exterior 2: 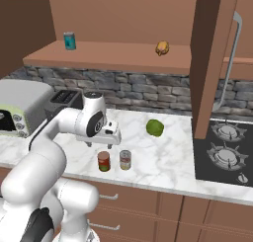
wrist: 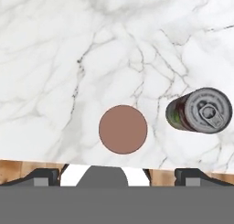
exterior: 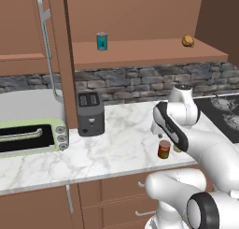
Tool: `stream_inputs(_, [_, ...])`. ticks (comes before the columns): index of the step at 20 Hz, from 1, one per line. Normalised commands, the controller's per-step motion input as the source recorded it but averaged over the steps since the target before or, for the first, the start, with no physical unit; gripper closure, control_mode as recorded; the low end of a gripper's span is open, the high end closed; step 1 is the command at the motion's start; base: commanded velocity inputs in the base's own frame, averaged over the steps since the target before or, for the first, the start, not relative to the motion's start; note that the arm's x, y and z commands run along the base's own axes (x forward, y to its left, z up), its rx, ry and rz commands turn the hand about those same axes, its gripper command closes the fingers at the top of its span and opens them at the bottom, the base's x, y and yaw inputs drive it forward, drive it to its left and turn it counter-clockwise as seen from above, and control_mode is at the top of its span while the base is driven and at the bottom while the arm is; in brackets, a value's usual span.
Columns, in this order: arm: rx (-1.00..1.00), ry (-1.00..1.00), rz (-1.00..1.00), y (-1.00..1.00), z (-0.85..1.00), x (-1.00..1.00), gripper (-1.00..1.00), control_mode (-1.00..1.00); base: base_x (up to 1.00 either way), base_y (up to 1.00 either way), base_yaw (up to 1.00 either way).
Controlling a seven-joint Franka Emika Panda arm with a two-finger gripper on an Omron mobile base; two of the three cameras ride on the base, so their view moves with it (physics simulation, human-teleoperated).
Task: Pick the cans from the counter and place them in their designated side in the cabinet.
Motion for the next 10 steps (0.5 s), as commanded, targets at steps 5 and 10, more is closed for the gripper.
stream_inputs(5, [0.00, 0.01, 0.00, 0.00, -0.21, 0.01, -1.00, -1.00, 0.00, 0.00, 0.00])
stream_inputs(10, [0.00, 0.02, 0.00, -0.01, -0.20, 0.03, -1.00, -1.00, 0.00, 0.00, 0.00])
